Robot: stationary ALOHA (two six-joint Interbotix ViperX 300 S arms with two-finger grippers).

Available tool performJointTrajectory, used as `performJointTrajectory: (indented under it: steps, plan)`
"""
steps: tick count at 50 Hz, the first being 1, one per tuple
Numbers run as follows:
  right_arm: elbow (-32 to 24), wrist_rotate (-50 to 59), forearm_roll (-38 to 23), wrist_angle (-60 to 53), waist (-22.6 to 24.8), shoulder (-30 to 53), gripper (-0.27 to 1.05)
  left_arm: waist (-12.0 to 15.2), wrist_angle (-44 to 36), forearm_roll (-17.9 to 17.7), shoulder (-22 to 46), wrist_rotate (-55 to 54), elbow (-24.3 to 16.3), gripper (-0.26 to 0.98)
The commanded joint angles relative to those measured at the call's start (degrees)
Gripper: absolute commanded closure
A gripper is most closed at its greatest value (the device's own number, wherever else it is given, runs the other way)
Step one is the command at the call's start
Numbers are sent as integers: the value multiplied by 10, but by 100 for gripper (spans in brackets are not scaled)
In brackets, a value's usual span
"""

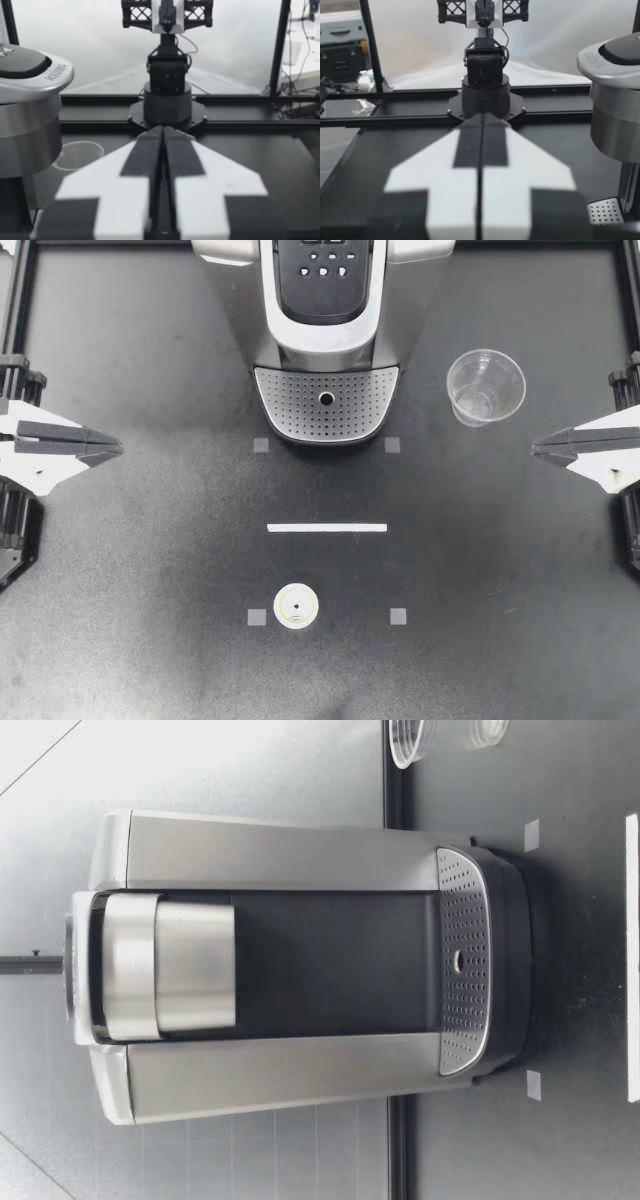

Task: Place the coffee capsule inside the capsule container, then place the cup onto the center of the cup tray, then push the 'Hot Water' and 'Travel Mug' buttons.

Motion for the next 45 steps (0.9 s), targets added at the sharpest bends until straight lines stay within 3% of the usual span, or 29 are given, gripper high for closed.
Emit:
performJointTrajectory:
  steps: [1, 8, 23, 35, 45]
  plan:
    - [-5, -1, -1, -5, -4, 5, 63, -6, -7, 1, 11, -1, -5, 52]
    - [-7, -2, -1, -17, -4, 27, 72, -25, -6, 1, 38, -1, -10, 62]
    - [-40, 2, -1, -18, 12, 169, 72, -87, -3, -1, 170, -40, -33, 62]
    - [-87, 4, -1, -19, 55, 301, 72, -113, -2, 0, 301, -141, -53, 62]
    - [-140, 33, 1, -15, 67, 403, 72, -127, 10, 3, 365, -153, -78, 62]
